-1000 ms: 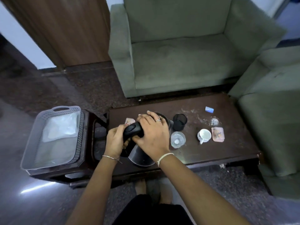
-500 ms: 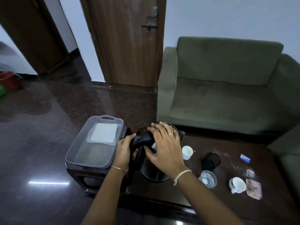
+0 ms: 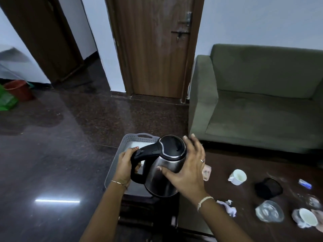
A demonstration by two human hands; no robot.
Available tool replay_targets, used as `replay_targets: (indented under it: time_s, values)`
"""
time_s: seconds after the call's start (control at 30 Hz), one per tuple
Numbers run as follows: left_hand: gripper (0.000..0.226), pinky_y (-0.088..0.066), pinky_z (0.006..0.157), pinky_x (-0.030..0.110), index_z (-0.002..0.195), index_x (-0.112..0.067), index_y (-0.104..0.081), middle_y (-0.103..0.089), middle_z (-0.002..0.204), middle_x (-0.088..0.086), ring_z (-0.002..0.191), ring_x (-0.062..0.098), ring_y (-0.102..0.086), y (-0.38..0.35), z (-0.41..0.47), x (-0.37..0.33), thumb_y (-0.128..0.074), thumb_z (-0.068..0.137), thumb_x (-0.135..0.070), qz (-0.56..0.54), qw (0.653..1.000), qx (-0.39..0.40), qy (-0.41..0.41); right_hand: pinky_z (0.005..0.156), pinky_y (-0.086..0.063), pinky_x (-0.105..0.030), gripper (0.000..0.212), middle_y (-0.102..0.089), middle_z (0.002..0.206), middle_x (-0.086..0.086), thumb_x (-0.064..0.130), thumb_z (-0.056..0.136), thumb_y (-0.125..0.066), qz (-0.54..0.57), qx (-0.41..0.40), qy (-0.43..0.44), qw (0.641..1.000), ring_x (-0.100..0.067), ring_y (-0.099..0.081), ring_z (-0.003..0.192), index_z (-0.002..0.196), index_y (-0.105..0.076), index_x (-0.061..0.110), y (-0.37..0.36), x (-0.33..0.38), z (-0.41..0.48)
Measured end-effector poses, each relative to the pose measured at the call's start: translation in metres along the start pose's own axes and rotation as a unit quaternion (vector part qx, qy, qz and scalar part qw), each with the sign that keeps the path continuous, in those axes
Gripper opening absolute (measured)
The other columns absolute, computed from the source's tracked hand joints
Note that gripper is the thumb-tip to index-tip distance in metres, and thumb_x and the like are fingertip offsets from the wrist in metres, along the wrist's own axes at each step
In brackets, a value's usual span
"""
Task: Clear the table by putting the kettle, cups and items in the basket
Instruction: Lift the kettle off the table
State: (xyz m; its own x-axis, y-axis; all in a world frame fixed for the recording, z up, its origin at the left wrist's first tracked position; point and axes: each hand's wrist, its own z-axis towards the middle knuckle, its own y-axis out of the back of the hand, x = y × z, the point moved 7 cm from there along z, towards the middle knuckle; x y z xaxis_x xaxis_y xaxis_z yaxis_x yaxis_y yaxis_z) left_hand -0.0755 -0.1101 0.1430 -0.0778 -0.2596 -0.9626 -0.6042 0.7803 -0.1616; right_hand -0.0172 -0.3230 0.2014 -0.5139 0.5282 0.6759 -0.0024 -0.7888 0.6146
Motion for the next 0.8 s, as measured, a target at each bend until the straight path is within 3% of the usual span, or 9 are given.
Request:
replay_targets:
  time_s: [0.1,0.17,0.2,0.27,0.33,0.43,0.57,0.67,0.8]
  values:
    - [0.043,-0.026,0.036,0.018,0.066,-0.003,-0.055,-0.041,0.043,0.008,0.032,0.014,-0.036,0.035,0.023,-0.002,-0.059,0.065,-0.046,0.002,1.0,0.002,0.006,0.119,-0.014,-0.035,0.141,-0.007,0.158,0.01,0.078,0.04,-0.078,0.164,0.071,-0.156,0.972,-0.009,-0.006,0.148,0.15,0.0,0.035,-0.05,-0.014,0.005]
    - [0.043,-0.026,0.035,0.018,0.066,-0.003,-0.055,-0.04,0.045,0.008,0.032,0.014,-0.036,0.054,0.035,-0.002,-0.058,0.066,-0.046,0.002,1.0,0.002,0.007,0.115,-0.024,-0.024,0.14,-0.019,0.154,0.01,0.069,0.035,-0.085,0.279,0.141,-0.218,0.925,-0.009,-0.018,0.146,0.147,-0.006,0.038,-0.084,-0.022,0.003]
    - [0.043,-0.026,0.034,0.018,0.066,-0.003,-0.054,-0.041,0.045,0.007,0.032,0.014,-0.036,0.062,0.041,0.0,-0.059,0.066,-0.045,0.0,1.0,0.002,0.01,0.108,-0.031,-0.015,0.129,-0.028,0.149,0.011,0.063,0.035,-0.089,0.303,0.171,-0.231,0.909,-0.006,-0.029,0.142,0.139,-0.017,0.041,-0.097,-0.025,0.002]
    - [0.038,-0.028,0.033,0.017,0.06,-0.007,-0.055,-0.043,0.043,0.005,0.032,0.013,-0.038,0.076,0.051,0.005,-0.06,0.066,-0.044,-0.004,1.0,0.0,0.018,0.092,-0.039,-0.003,0.109,-0.041,0.14,0.013,0.052,0.037,-0.094,0.302,0.21,-0.233,0.9,0.004,-0.042,0.13,0.124,-0.029,0.046,-0.116,-0.029,0.002]
    - [0.035,-0.029,0.033,0.016,0.057,-0.01,-0.056,-0.045,0.041,0.002,0.032,0.013,-0.04,0.085,0.061,0.013,-0.059,0.065,-0.043,-0.007,0.999,-0.006,0.031,0.084,-0.041,0.001,0.104,-0.045,0.136,0.011,0.038,0.041,-0.096,0.299,0.217,-0.238,0.898,0.014,-0.047,0.118,0.122,-0.031,0.042,-0.131,-0.034,0.004]
    - [0.041,-0.031,0.033,0.017,0.063,-0.005,-0.054,-0.046,0.04,0.002,0.032,0.013,-0.041,0.097,0.073,0.025,-0.059,0.062,-0.045,0.001,0.998,-0.02,0.058,0.082,-0.044,-0.001,0.103,-0.047,0.133,0.007,0.022,0.043,-0.094,0.308,0.21,-0.245,0.895,0.022,-0.052,0.106,0.125,-0.032,0.026,-0.149,-0.037,0.009]
    - [0.042,-0.037,0.036,0.02,0.074,-0.003,-0.056,-0.05,0.051,0.003,0.037,0.013,-0.046,0.111,0.091,0.035,-0.061,0.059,-0.042,0.023,0.995,-0.031,0.095,0.077,-0.043,0.002,0.096,-0.049,0.123,0.011,0.004,0.05,-0.094,0.299,0.204,-0.26,0.895,0.024,-0.053,0.101,0.122,-0.032,0.019,-0.172,-0.045,0.005]
    - [0.037,-0.04,0.038,0.02,0.08,-0.001,-0.054,-0.048,0.066,0.005,0.039,0.009,-0.049,0.116,0.105,0.042,-0.06,0.071,-0.036,0.074,0.988,-0.032,0.129,0.079,-0.044,0.001,0.103,-0.05,0.123,0.013,0.018,0.045,-0.097,0.28,0.188,-0.278,0.899,0.024,-0.052,0.103,0.124,-0.032,0.022,-0.184,-0.049,0.0]
    - [0.036,-0.036,0.045,0.025,0.062,-0.008,-0.058,-0.049,0.048,0.002,0.038,0.015,-0.045,0.116,0.117,0.048,-0.058,0.07,-0.044,0.175,0.976,0.015,0.132,0.096,-0.046,-0.015,0.12,-0.051,0.123,0.017,0.05,0.03,-0.095,0.239,0.173,-0.288,0.911,0.014,-0.053,0.111,0.127,-0.03,0.022,-0.195,-0.048,-0.005]
